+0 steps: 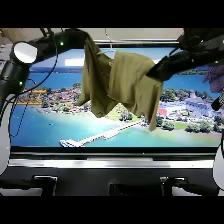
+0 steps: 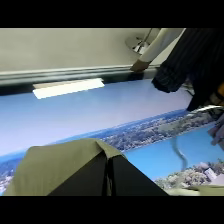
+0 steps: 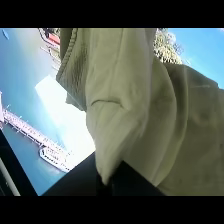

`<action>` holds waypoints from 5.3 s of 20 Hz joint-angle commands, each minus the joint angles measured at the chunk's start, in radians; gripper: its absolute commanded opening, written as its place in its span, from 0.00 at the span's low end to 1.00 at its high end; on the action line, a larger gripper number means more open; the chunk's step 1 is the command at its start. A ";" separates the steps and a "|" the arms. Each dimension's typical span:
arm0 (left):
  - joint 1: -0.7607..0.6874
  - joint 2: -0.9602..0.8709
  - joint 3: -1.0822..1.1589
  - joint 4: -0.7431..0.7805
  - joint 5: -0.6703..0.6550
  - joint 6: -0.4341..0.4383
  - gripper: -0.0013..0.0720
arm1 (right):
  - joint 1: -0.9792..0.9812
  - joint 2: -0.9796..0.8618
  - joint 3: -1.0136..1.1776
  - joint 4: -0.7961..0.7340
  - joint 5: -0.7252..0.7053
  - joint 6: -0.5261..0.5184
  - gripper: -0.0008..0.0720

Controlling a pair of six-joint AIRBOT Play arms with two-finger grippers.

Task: Fold the clothes and pants, and hang the long-sleeved shirts on hangers.

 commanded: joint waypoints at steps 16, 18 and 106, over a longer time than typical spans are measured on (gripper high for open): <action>-0.055 0.193 0.056 0.204 -0.504 -0.022 0.05 | 0.027 0.233 0.002 0.133 -0.535 -0.023 0.04; -0.058 0.193 0.055 0.204 -0.504 -0.038 0.05 | 0.027 0.256 0.002 0.134 -0.554 -0.023 0.04; -0.006 0.148 0.053 0.303 -0.072 0.034 0.85 | -0.210 0.341 0.002 -2.079 -0.277 1.288 0.04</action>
